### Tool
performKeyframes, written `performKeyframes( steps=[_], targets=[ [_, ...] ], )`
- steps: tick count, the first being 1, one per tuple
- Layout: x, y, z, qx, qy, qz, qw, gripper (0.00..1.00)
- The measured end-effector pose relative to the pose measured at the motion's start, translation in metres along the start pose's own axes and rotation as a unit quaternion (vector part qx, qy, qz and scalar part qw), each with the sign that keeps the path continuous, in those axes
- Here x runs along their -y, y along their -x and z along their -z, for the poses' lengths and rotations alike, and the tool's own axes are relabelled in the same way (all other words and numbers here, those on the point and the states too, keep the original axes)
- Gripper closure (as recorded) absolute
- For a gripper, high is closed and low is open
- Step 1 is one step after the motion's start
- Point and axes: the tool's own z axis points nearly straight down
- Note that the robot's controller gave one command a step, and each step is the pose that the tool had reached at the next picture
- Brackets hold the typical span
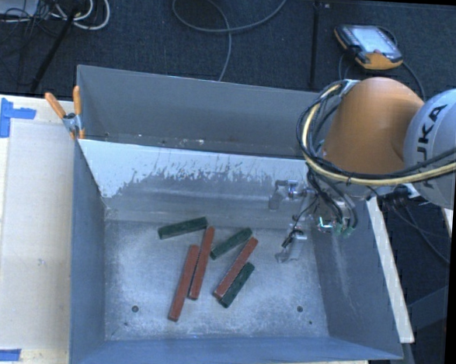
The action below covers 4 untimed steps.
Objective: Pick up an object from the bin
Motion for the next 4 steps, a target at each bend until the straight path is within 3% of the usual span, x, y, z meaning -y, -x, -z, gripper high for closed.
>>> performKeyframes(
  steps=[1, 2, 3, 4],
  targets=[
    [0.000, 0.002, 0.005, 0.0041, 0.000, 0.000, 1.0000, 0.00],
    [-0.014, -0.006, -0.043, 0.0047, -0.001, 0.094, 0.9956, 0.00],
    [-0.048, -0.008, -0.063, 0.0034, -0.001, 0.270, 0.9629, 0.00],
    [-0.059, -0.009, -0.066, 0.0035, -0.001, 0.282, 0.9593, 0.00]
  ],
)
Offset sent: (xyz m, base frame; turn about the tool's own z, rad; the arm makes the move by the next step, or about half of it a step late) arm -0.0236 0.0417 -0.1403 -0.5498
